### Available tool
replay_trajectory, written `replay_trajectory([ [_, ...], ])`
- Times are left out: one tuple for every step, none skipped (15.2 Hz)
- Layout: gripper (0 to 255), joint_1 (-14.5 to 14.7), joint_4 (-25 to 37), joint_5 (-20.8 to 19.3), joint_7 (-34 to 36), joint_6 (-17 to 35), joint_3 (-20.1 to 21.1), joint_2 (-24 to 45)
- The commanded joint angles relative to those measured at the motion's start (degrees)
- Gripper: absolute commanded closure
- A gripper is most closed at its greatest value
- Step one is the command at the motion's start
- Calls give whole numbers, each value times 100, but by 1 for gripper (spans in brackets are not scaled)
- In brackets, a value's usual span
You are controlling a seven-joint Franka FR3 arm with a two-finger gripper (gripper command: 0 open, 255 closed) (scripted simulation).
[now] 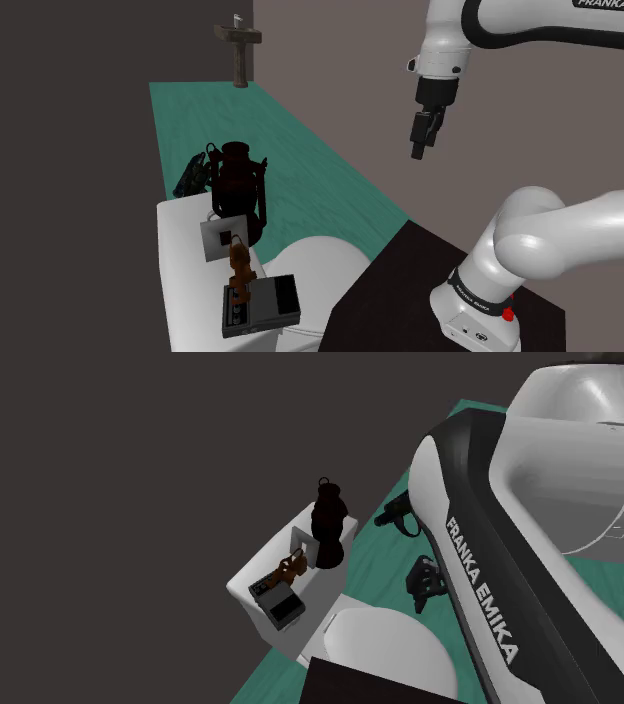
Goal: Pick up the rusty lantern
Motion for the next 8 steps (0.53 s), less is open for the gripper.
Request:
replay_trajectory([
  [0,0,0,0,0,0,0,0],
  [0,32,45,63,65,147,80,159],
  [0,62,98,122,129,291,160,321],
  [0,90,157,175,192,432,238,487],
  [0,116,223,224,254,570,317,657],
  [0,142,297,267,316,704,393,829],
  [0,165,376,305,378,835,470,1003],
  [0,187,463,338,440,961,545,1180],
])
